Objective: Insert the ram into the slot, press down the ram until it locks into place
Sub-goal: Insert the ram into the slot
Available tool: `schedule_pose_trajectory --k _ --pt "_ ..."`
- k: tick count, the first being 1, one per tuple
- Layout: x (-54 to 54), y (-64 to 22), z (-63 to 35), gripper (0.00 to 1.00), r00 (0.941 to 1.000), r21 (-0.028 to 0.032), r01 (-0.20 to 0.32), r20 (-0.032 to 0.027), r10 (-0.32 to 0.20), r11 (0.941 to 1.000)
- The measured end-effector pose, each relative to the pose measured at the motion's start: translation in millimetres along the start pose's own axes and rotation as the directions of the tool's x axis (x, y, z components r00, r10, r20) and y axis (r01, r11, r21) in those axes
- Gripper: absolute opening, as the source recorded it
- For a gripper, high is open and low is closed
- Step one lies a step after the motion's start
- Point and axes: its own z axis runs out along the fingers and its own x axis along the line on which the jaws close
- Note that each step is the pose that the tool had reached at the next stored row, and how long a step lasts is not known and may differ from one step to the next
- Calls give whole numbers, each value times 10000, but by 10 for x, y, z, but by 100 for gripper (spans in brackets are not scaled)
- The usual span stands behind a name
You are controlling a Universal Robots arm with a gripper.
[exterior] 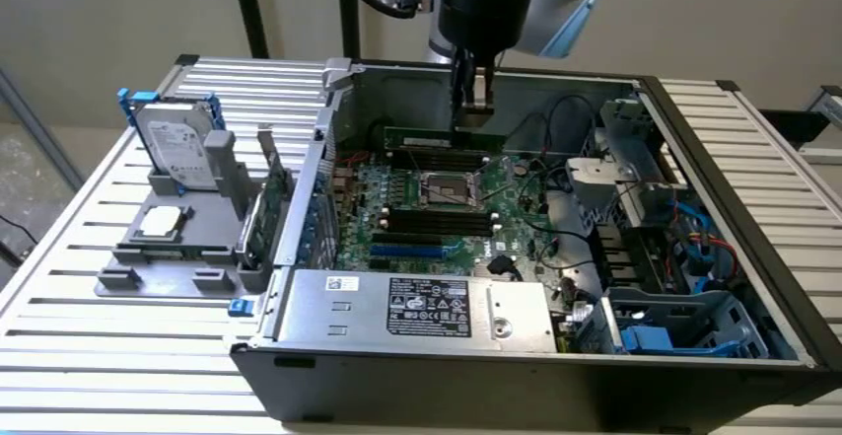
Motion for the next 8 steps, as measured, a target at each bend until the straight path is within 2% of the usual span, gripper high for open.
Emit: schedule_pose_trajectory --k 8 --pt "4 -85 144 13 10000 0 -1 -12 1 10000"
